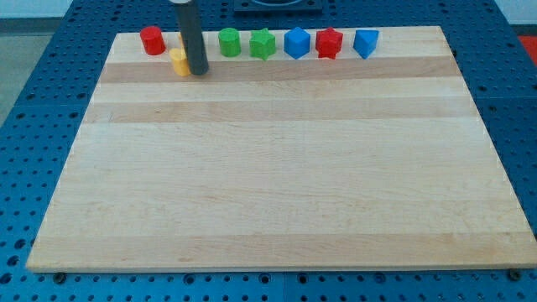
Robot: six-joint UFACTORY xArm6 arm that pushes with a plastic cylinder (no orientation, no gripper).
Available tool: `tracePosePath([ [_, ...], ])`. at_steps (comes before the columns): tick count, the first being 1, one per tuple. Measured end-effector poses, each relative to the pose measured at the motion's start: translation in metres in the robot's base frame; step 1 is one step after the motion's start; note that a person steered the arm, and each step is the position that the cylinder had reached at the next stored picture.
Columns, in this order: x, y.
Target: Move your arm towards the right of blue triangle
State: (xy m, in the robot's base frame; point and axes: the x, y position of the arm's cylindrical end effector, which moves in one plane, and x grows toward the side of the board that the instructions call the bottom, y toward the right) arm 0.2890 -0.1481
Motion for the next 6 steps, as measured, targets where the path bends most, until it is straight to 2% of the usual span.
tracePosePath([
  [2, -0.007, -0.053],
  [3, -0.006, -0.061],
  [4, 0.006, -0.039],
  [6, 0.033, 0.117],
])
